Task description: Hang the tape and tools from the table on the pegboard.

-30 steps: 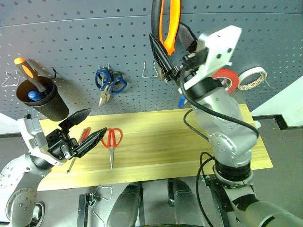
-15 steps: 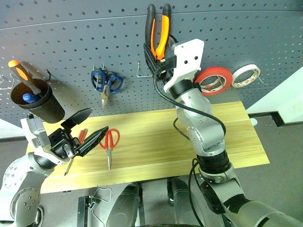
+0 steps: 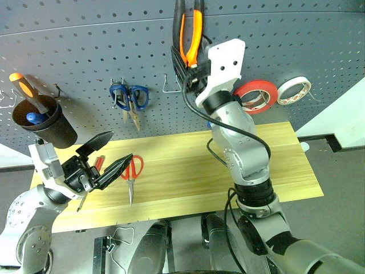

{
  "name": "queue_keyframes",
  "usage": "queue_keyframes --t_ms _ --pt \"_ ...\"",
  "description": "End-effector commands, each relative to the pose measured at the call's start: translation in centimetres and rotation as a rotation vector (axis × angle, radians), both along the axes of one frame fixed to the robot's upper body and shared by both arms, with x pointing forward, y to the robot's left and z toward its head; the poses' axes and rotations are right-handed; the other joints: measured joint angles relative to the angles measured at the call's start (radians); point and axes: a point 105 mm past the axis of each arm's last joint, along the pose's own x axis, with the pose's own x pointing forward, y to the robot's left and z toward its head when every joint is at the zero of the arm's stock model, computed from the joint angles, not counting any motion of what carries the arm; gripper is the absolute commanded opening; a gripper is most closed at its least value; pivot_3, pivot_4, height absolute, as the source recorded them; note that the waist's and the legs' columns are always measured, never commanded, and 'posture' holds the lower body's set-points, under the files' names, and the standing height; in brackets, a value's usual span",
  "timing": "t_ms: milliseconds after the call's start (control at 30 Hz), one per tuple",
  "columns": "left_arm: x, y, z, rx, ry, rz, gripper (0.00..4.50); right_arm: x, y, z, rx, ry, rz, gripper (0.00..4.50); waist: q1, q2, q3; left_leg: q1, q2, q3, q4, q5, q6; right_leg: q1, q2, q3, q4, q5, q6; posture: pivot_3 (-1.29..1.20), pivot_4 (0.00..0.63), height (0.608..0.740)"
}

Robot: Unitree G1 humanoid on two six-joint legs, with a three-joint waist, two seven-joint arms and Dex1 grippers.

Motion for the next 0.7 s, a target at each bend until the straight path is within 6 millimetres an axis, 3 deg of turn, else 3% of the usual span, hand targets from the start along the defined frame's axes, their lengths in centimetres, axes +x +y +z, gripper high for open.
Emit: queue_keyframes --t_ms 33,333,700 --pt "-0.2 0.1 0.3 0.005 -0.028 0.008 4.46 -2.2 0.5 2.5 0.04 -0.12 0.006 2.92 0.001 0.0 0.0 0.0 0.0 0.0 0.0 0.0 0.0 0.0 0.0 0.0 0.0 0.0 0.0 0.09 0.247 0.727" --pt "-0.1 0.0 0.4 0.006 -0.035 0.007 4.46 -2.1 2.0 1.8 0.034 -0.118 -0.004 2.92 0.001 0.0 0.0 0.0 0.001 0.001 0.0 0.0 0.0 -0.001 0.001 0.001 0.0 0.0 0.0 0.1 0.257 0.727" --pt "-0.6 -0.1 0.5 0.008 -0.033 0.018 4.46 -1.8 1.3 1.8 0.03 -0.129 -0.011 2.92 0.001 0.0 0.0 0.0 0.002 0.002 -0.001 0.0 0.0 -0.001 0.001 0.001 0.0 0.0 0.0 0.12 0.269 0.727"
